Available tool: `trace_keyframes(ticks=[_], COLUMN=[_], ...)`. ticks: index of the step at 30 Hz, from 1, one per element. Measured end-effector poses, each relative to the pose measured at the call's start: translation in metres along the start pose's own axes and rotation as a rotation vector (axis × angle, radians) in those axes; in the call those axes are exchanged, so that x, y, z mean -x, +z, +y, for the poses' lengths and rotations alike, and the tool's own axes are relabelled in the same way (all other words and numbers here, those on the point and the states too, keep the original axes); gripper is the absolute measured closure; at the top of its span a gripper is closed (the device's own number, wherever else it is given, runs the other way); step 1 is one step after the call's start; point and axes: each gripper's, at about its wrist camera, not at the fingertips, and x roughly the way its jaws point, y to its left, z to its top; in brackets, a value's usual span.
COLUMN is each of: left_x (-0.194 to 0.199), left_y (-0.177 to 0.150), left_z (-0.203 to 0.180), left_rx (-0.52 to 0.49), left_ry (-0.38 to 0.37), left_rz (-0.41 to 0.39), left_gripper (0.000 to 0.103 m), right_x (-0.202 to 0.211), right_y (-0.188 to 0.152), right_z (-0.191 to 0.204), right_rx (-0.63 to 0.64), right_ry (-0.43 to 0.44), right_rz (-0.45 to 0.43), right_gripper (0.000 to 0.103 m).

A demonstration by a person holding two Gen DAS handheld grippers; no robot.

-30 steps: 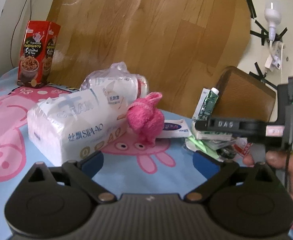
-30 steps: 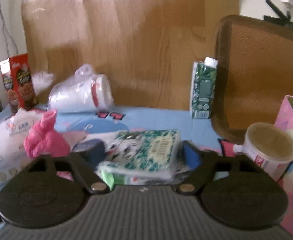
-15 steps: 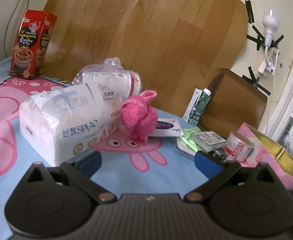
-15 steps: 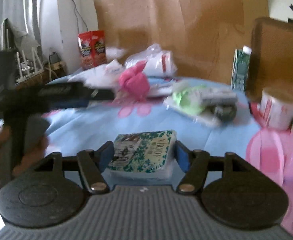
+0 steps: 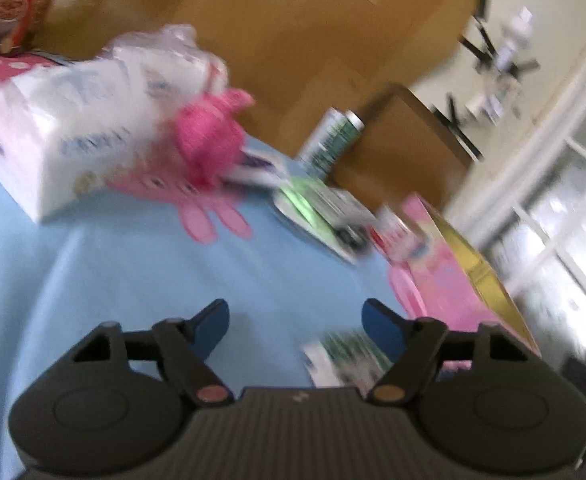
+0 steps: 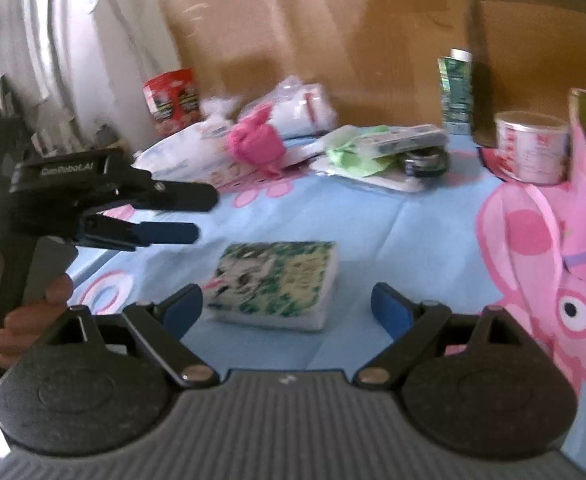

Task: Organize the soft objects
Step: 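Lower the tissue pack into the pink tin and open the left tool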

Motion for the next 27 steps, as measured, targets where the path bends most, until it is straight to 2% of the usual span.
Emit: trace_keyframes(ticks=[2, 4, 6, 9, 12, 18, 23, 25, 27], left_x=[-0.003, -0.013, -0.020, -0.027, -0.033, -0.061, -0.104, -0.121, -0.139], left_y=[-0.009, -0.015, -0.021, -0.019, -0.009, 0.013, 0.020, 0.020, 0.019], left_z=[-0.015, -0.027, -0.040, -0.053, -0.072, -0.151, -0.214, -0.236, -0.253], left_rx=[-0.053, -0.091, -0.153, -0.172, -0.193, -0.369, -0.454, -0.480, -0.509], left_ry=[0.001, -0.001, 0.021, 0.041, -0.003, -0.101, -0.179, -0.185, -0.168], left_rz=[0.047, 0.103, 0.097, 0.102, 0.100, 0.057, 0.068, 0.059, 0.045], left_gripper=[0.040, 0.046, 0.049, 0.049, 0.049, 0.049, 0.049, 0.046, 0.022], right_x=[-0.001, -0.006, -0.007, -0.001, 0.017, 0.069, 0.103, 0.109, 0.106], right_y=[-0.001, -0.001, -0.002, -0.005, -0.006, 0.006, 0.014, 0.016, 0.020], right_z=[0.005, 0.009, 0.012, 0.010, 0.002, -0.027, -0.067, -0.083, -0.097], right_rx=[0.038, 0.067, 0.089, 0.084, 0.072, 0.065, 0.027, 0.015, 0.015], right_ry=[0.005, -0.003, -0.012, -0.037, -0.078, -0.249, -0.393, -0.438, -0.539], right_rz=[0.008, 0.027, 0.025, -0.002, -0.076, -0.269, -0.346, -0.362, -0.369], right_gripper=[0.011, 0.024, 0.033, 0.046, 0.047, 0.046, 0.046, 0.046, 0.045])
